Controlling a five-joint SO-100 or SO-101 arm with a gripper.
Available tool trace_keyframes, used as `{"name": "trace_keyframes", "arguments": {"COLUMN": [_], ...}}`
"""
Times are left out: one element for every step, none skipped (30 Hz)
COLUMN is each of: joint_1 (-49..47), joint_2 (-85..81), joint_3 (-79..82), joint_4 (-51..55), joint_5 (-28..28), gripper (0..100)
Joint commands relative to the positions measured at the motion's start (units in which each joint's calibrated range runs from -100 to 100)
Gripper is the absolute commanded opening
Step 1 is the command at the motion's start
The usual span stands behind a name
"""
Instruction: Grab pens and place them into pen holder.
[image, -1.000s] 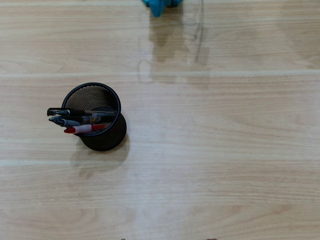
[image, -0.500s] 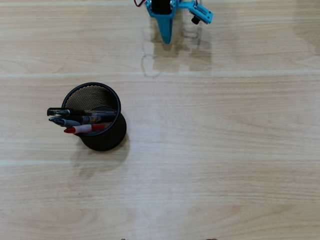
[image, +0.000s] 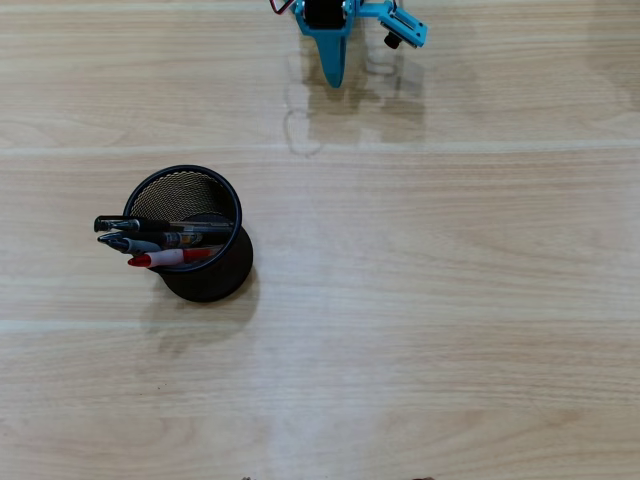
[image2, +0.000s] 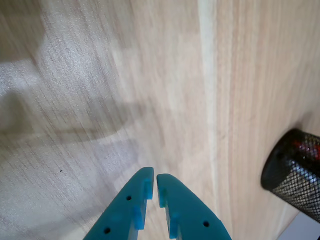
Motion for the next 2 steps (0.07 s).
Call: {"name": "trace_keyframes", "arguments": {"joint_1": [-0.05,-0.05], "joint_2": [-0.09,-0.09], "joint_3": [0.38,0.38], "joint_4": [0.57,0.57], "joint_5": [0.19,0.19], "gripper": [2,2]}}
